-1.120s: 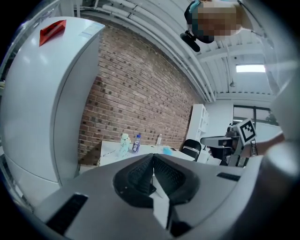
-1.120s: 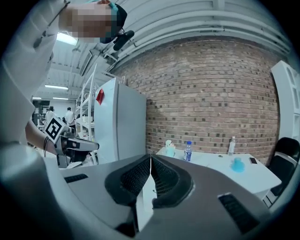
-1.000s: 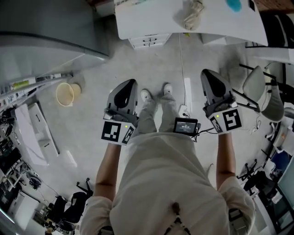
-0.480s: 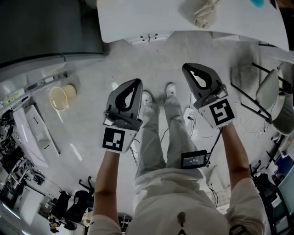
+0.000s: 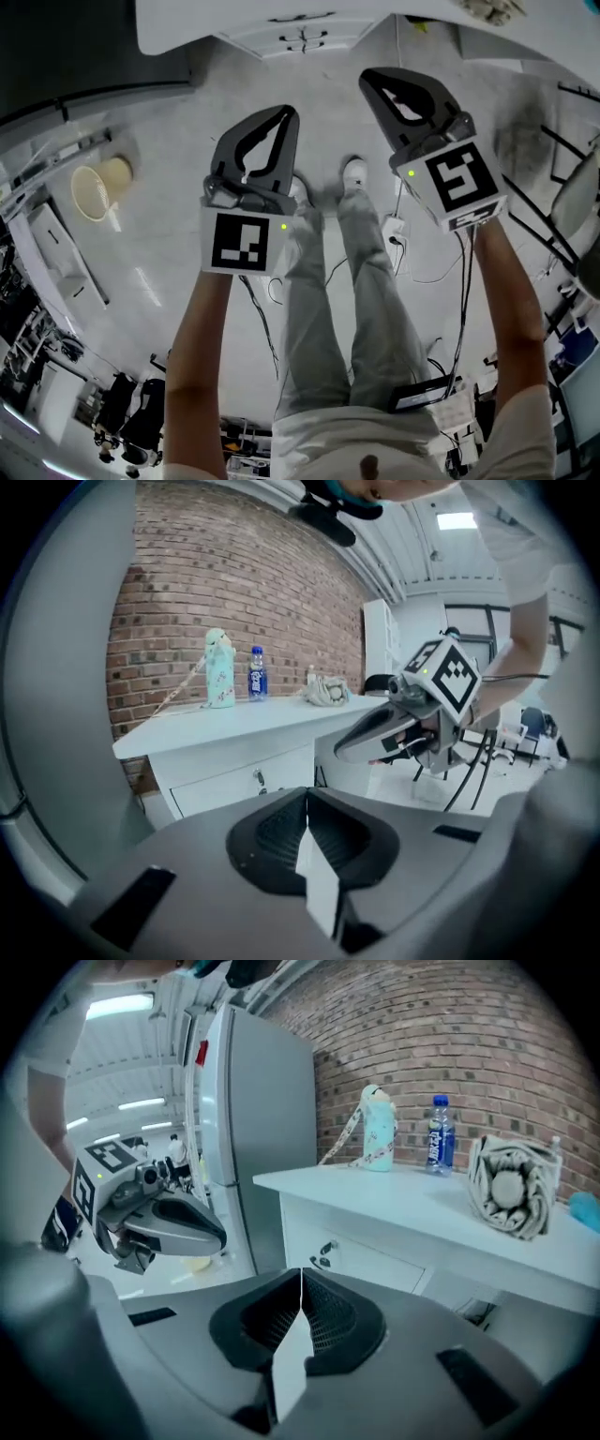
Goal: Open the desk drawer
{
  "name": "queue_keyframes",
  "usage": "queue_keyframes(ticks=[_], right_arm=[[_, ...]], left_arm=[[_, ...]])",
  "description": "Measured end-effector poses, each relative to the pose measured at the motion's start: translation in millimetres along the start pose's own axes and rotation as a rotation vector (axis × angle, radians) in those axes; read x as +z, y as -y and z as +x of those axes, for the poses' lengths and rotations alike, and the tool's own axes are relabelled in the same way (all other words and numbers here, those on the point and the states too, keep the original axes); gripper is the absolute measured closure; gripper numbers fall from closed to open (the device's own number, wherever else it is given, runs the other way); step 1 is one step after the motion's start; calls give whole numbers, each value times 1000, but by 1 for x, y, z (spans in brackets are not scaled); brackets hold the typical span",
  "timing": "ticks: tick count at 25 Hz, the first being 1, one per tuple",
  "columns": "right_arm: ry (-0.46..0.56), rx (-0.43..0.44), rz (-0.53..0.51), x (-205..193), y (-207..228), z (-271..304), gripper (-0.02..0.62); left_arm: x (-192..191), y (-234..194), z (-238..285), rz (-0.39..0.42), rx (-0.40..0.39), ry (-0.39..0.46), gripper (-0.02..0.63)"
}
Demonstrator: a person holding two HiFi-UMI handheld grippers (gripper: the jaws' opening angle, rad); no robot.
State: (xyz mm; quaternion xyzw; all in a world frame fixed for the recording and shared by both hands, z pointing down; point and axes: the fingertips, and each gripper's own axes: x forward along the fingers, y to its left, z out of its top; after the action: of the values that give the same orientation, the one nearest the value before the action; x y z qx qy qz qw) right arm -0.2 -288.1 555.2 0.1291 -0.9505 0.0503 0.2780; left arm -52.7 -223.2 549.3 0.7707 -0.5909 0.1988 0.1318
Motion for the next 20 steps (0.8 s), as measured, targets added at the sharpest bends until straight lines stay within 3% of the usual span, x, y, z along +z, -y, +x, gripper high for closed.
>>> queue_keyframes(ticks=[5,11,20], right_arm=[[-62,16,-90,-34,4,38,568],[-131,-2,-188,-38,27,80,568],[-226,-24,-490,-48,44,126,565]], left_arm=[[-21,-7,42,93,31,-15,598],[-38,-28,90,244,30,-80,597],[-60,-63,135,439,18,-218,595]])
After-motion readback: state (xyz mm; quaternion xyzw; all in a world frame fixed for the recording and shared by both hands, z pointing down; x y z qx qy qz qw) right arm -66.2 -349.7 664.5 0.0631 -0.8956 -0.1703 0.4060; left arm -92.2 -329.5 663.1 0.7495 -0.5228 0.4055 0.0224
